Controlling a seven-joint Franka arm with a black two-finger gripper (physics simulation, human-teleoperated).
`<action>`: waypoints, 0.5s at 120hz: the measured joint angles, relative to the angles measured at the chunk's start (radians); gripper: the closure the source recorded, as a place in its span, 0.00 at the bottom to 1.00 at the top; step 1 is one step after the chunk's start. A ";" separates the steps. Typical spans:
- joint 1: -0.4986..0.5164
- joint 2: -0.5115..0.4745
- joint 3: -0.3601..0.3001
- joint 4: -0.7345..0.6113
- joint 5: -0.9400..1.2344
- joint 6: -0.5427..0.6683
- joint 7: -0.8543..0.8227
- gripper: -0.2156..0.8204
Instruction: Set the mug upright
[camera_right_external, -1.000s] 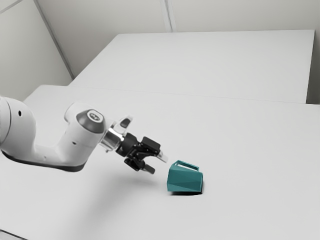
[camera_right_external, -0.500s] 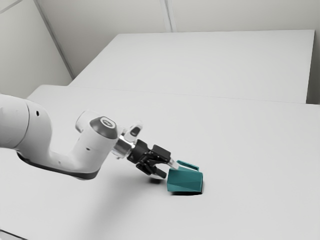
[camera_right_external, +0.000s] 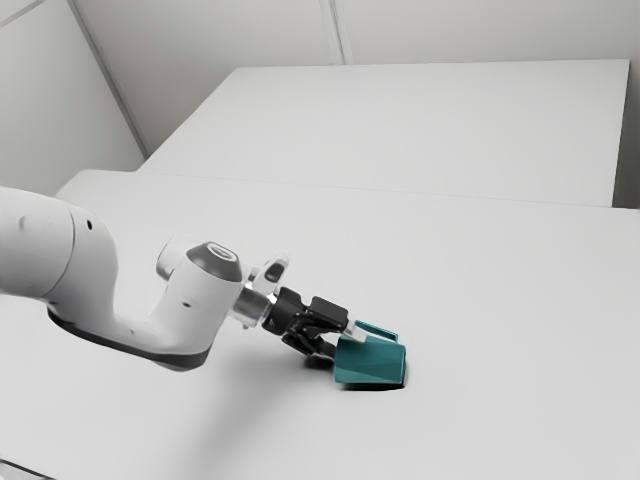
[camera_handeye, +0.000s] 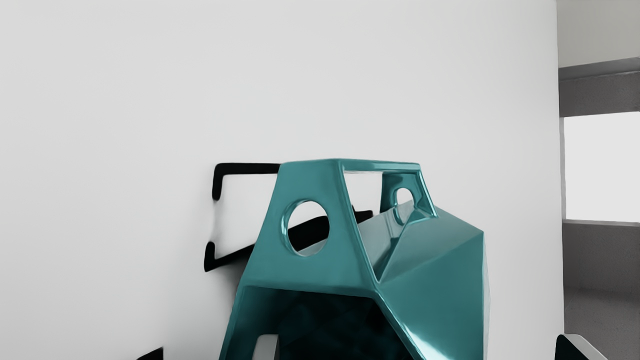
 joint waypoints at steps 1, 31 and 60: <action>0.000 0.000 0.000 0.000 -0.002 0.000 0.002 0.21; -0.008 0.001 -0.009 -0.002 -0.047 -0.012 0.049 0.21; -0.006 0.001 -0.014 -0.011 -0.072 -0.023 0.081 0.27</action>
